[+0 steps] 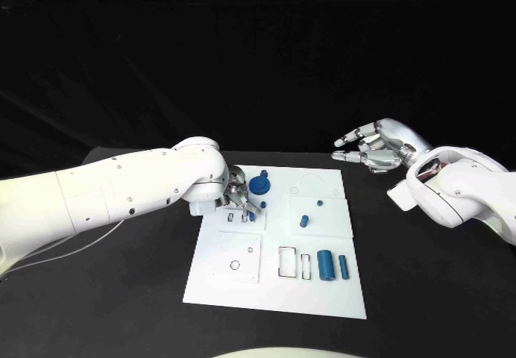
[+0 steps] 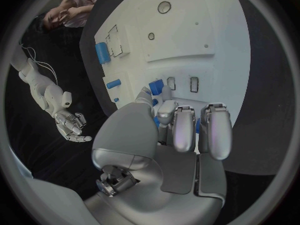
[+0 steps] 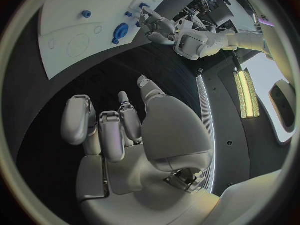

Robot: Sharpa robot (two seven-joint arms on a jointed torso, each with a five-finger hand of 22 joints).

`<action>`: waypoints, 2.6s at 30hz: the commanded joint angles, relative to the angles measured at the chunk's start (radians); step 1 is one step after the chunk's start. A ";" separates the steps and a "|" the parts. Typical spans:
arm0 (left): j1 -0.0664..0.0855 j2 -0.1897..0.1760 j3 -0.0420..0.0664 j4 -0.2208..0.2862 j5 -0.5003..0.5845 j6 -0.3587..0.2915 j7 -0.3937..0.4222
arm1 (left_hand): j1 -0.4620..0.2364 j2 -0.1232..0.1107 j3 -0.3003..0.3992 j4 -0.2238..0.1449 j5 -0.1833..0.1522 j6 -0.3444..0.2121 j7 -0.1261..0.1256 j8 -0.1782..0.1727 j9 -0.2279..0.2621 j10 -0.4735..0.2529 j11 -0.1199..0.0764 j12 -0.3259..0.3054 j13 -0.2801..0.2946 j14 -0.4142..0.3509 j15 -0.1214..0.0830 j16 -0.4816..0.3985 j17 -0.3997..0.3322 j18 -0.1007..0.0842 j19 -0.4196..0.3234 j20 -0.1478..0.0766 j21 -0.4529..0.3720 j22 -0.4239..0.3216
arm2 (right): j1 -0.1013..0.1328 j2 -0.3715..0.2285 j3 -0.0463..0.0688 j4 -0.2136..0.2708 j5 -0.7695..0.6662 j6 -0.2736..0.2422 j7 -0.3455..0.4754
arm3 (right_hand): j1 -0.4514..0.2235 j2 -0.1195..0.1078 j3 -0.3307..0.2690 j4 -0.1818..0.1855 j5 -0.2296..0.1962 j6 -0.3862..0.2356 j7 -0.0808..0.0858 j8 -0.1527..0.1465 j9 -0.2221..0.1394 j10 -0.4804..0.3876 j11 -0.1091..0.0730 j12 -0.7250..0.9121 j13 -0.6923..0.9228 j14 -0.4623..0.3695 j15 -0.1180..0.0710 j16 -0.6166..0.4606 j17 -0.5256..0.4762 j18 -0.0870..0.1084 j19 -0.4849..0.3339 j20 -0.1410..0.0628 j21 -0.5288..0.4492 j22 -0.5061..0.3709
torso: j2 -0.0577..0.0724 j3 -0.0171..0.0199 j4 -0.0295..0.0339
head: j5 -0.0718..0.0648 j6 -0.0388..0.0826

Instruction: Assemble the parts on the task board

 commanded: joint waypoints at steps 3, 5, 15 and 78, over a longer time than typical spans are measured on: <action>-0.001 0.003 0.000 0.003 0.009 0.021 -0.042 | 0.029 0.010 0.023 0.000 0.003 -0.006 -0.004 0.006 0.003 0.006 -0.004 0.003 0.000 0.037 -0.010 -0.006 0.001 -0.012 0.008 -0.004 0.005 0.011 | 0.000 0.001 0.001 0.002 -0.008 0.009 -0.004 | -0.010 -0.001 -0.005 0.001 0.006 -0.008 0.000 0.006 0.001 -0.006 0.002 -0.006 0.021 0.067 -0.006 -0.005 0.128 0.003 -0.004 -0.002 -0.005 -0.001 | 0.000 0.0006 0.0003 | 0.000 -0.001; -0.001 0.003 0.000 0.003 0.015 0.023 -0.042 | 0.042 0.013 0.032 -0.001 0.003 -0.008 -0.005 0.007 0.004 0.006 -0.004 0.003 0.000 0.037 -0.011 -0.006 0.002 -0.012 0.008 -0.005 0.005 0.011 | 0.000 0.001 0.001 0.002 -0.009 0.009 -0.004 | -0.009 0.000 -0.005 0.001 0.007 -0.008 0.000 0.007 0.001 -0.005 0.002 -0.005 0.022 0.067 -0.007 -0.006 0.127 0.003 -0.005 -0.002 -0.006 -0.002 | 0.000 0.0005 0.0005 | 0.000 -0.002; -0.001 0.005 0.000 0.000 0.023 0.024 -0.039 | 0.114 0.025 0.108 -0.003 0.007 -0.018 -0.008 0.002 0.004 0.000 -0.008 -0.005 -0.008 0.037 -0.014 -0.007 0.003 -0.013 0.010 -0.008 0.006 0.016 | 0.000 0.003 0.001 0.001 -0.009 0.012 -0.004 | -0.009 0.000 -0.005 0.002 0.008 -0.008 -0.001 0.008 0.001 -0.005 0.002 -0.005 0.022 0.067 -0.007 -0.006 0.127 0.003 -0.005 -0.002 -0.006 -0.002 | 0.000 0.0008 0.0003 | 0.000 -0.004; -0.057 -0.106 0.003 0.133 -0.126 -0.150 0.020 | 0.043 -0.242 0.899 -0.130 0.001 -0.041 -0.011 0.092 0.098 0.050 -0.014 0.007 0.022 0.039 -0.019 -0.012 0.013 -0.015 0.013 -0.013 0.009 0.033 | -0.001 0.008 0.000 -0.013 -0.026 0.022 -0.003 | -0.021 0.006 -0.019 0.017 0.024 -0.012 -0.002 0.024 0.002 -0.007 0.001 -0.007 0.018 0.066 -0.008 -0.009 0.124 0.005 -0.009 -0.003 -0.017 -0.008 | 0.001 0.0002 -0.0008 | 0.016 -0.011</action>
